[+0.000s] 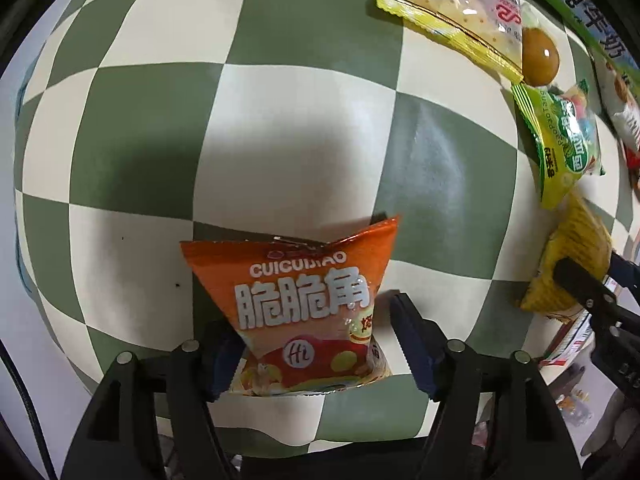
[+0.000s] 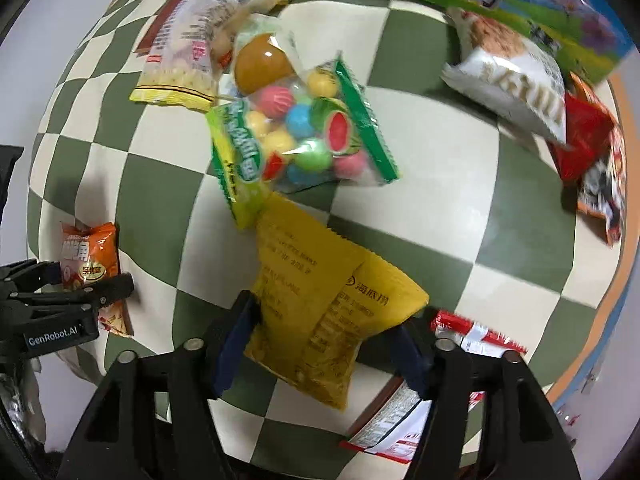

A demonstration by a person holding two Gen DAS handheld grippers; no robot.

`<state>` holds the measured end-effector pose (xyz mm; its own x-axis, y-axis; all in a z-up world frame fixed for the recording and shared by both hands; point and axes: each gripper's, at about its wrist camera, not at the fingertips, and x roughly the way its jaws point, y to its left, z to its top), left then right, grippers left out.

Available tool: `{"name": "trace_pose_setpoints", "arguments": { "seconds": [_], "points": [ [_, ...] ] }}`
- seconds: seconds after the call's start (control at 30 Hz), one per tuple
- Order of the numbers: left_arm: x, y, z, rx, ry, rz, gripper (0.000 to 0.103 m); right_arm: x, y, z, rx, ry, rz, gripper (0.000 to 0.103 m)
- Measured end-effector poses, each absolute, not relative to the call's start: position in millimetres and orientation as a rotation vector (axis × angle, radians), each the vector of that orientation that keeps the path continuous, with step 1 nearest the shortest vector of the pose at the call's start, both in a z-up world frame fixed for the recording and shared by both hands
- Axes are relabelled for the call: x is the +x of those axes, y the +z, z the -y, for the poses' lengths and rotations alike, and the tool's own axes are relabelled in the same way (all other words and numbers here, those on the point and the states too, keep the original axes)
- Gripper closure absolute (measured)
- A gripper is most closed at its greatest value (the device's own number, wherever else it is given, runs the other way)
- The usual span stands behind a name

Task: Organize snacks
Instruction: 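Grasp the orange Cuicuijiao bag with left tool while right tool grasps yellow chip bag, then carry both bags into the box and release them beside the noodle pack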

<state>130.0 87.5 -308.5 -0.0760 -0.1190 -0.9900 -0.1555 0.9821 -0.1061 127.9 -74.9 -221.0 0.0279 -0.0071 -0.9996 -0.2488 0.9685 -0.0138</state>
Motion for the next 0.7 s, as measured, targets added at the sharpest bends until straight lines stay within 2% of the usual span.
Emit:
{"name": "trace_pose_setpoints", "arguments": {
  "seconds": [0.07,0.1,0.13,0.33,0.4,0.5,0.7],
  "points": [
    [134,-304,-78,-0.227,0.031,-1.631,0.037,128,-219,82,-0.132,0.158,-1.526,0.026],
    [139,-298,-70,-0.228,0.035,-1.619,0.046,127,-218,86,-0.091,0.133,-1.528,0.026],
    [142,-296,-68,-0.226,0.034,-1.613,0.050,129,-217,90,-0.062,0.110,-1.529,0.026],
    [153,-285,-42,-0.190,0.032,-1.560,0.054,133,-222,106,-0.028,-0.021,-1.493,0.027],
    [152,-279,-36,-0.176,0.030,-1.546,0.056,132,-225,105,-0.041,-0.033,-1.455,0.042],
    [152,-263,-39,-0.194,0.012,-1.541,0.058,127,-223,89,-0.052,-0.008,-1.423,0.048],
    [159,-227,-26,-0.244,-0.045,-1.522,0.058,108,-194,116,0.023,0.087,-1.401,0.050]
  ]
}}
